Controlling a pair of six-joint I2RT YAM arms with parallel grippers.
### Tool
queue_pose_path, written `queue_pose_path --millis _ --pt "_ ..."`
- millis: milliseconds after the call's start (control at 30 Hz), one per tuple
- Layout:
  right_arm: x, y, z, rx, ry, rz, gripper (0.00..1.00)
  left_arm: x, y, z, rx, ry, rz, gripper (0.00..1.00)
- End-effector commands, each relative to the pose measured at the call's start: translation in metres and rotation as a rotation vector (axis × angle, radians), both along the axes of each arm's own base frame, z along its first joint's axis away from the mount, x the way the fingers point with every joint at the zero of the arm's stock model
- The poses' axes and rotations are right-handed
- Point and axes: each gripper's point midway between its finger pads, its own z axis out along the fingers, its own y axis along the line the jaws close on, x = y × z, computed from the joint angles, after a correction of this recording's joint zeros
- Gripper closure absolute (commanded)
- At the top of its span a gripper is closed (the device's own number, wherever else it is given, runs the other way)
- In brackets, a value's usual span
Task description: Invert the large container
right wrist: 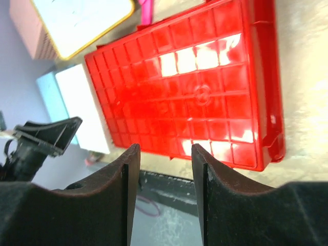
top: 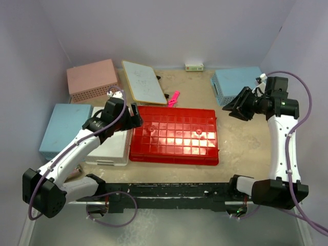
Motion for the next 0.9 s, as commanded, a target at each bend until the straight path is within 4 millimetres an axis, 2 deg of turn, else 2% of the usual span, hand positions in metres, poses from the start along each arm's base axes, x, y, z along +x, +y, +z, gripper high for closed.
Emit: queue_pose_path --millis 0,133,300,500,733,800,867 --pt "0.0 -0.036 0.006 -0.192 -0.014 -0.106 0.53 0.009 0.0 0.007 -0.011 -0.057 0.048 0.2" --pt "0.0 -0.044 0.008 -0.229 -0.03 -0.138 0.45 0.01 0.006 0.007 0.003 -0.081 0.076 0.2" --pt "0.002 -0.041 0.006 -0.218 -0.062 -0.126 0.32 0.01 -0.003 -0.006 0.007 -0.046 0.041 0.2" --pt "0.001 -0.038 0.001 -0.224 -0.077 -0.094 0.29 0.014 -0.01 -0.027 0.027 -0.015 0.018 0.19" --pt "-0.002 -0.041 0.007 -0.249 -0.119 -0.095 0.28 0.022 -0.039 -0.048 0.008 0.011 -0.045 0.19" --pt "-0.002 -0.042 0.008 -0.259 -0.124 -0.1 0.28 0.019 -0.058 -0.051 -0.02 0.02 -0.098 0.19" --pt "-0.003 -0.043 0.007 -0.265 -0.124 -0.104 0.28 0.011 -0.089 -0.051 -0.056 0.019 -0.184 0.19"
